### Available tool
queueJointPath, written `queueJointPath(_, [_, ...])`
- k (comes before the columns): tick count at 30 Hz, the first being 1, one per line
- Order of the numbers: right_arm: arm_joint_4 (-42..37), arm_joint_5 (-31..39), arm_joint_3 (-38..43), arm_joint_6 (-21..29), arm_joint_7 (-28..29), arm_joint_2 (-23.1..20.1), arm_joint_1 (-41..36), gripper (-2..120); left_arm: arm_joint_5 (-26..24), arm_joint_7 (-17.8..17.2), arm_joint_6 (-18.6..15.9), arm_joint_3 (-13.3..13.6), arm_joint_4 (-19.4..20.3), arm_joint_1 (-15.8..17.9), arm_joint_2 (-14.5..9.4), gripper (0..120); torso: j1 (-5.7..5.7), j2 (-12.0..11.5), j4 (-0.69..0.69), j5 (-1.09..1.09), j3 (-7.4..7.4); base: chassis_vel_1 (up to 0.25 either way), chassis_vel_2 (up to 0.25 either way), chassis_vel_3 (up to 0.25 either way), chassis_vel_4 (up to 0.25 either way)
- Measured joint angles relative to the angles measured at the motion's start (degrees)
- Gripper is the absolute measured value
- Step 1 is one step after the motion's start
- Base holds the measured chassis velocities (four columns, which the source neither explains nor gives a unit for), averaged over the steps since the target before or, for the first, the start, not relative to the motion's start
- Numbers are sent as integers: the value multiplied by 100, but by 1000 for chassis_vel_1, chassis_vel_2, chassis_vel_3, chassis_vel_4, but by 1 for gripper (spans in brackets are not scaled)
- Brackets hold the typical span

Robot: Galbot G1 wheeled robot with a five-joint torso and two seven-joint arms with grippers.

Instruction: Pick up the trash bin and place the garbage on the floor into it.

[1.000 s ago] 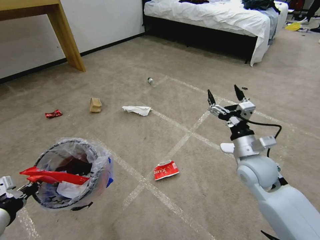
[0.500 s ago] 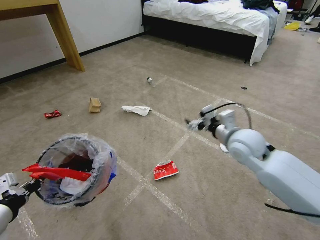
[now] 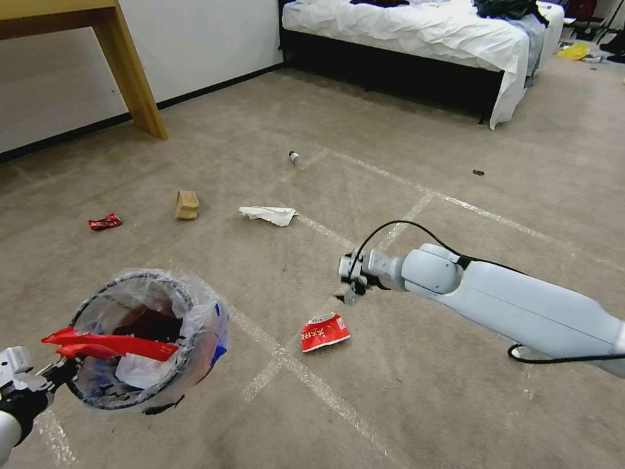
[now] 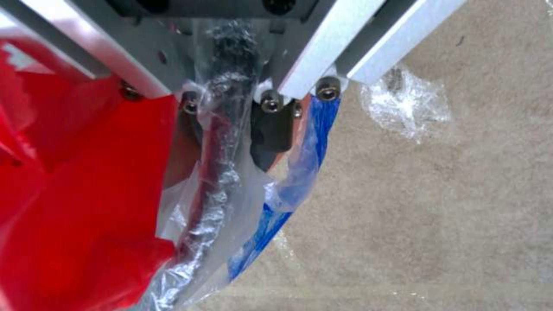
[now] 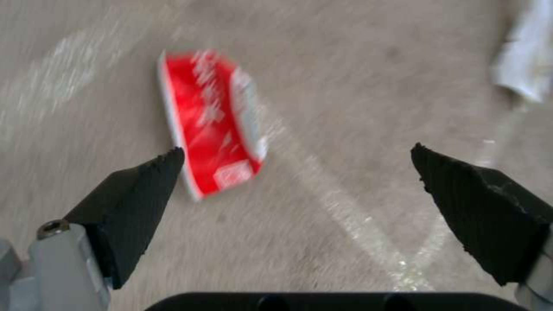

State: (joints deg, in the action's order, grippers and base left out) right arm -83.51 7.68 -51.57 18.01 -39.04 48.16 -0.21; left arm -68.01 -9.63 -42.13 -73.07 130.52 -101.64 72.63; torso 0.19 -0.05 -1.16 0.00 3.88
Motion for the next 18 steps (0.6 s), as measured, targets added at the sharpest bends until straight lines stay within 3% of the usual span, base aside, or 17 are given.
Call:
queueJointPath(4, [491,-298,-268,-324,-290,259,48,100,123,43,9,46,-70,24,93,1,0,0,0,-1,0,0,0,0,0])
queueJointPath(18, [2246,-493,-261,-1255,-39,1325,-598,100,349,182,55,73,-294,44,353,1,0,0,-1,-2,0,0,0,0,0])
